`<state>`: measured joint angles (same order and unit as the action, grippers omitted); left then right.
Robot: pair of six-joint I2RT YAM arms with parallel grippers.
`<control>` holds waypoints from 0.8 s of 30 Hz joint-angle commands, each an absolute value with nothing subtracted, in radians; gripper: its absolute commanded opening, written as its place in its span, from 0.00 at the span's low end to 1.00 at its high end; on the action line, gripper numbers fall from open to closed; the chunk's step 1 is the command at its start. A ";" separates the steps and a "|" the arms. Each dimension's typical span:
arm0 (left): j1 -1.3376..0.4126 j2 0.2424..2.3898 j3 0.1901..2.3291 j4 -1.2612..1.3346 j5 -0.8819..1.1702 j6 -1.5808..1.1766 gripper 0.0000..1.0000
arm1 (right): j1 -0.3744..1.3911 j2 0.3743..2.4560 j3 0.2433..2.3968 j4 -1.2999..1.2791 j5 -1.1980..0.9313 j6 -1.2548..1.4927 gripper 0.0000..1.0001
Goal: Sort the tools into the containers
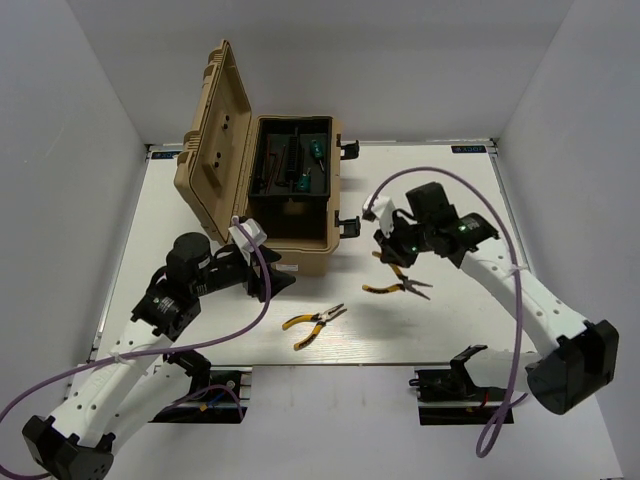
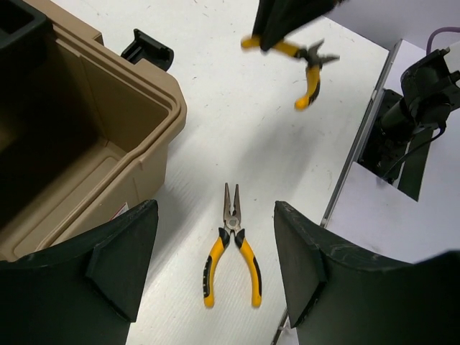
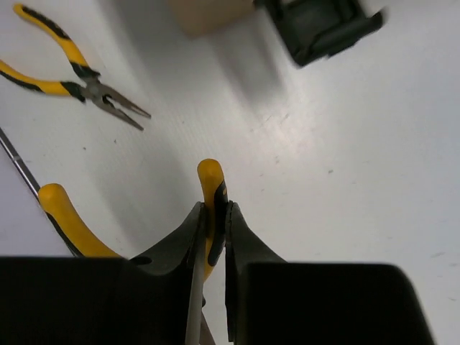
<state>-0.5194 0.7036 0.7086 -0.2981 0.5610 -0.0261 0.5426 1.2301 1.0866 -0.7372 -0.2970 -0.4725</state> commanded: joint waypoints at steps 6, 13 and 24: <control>-0.523 0.723 0.703 -0.288 0.541 -0.025 0.76 | 0.545 1.368 1.440 -0.739 -0.353 -0.453 0.00; -0.523 0.770 0.703 -0.322 0.476 -0.015 0.64 | 0.568 1.651 1.800 -0.623 -0.396 -0.229 0.00; -0.543 0.893 0.712 -0.362 0.529 0.014 0.44 | 0.626 1.884 2.075 -0.466 -0.311 0.126 0.00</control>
<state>-0.5297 0.8814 0.7086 -0.3462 0.4923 -0.0025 0.6147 1.8774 1.9900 -0.5713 -0.3141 -0.0399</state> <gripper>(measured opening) 0.428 0.150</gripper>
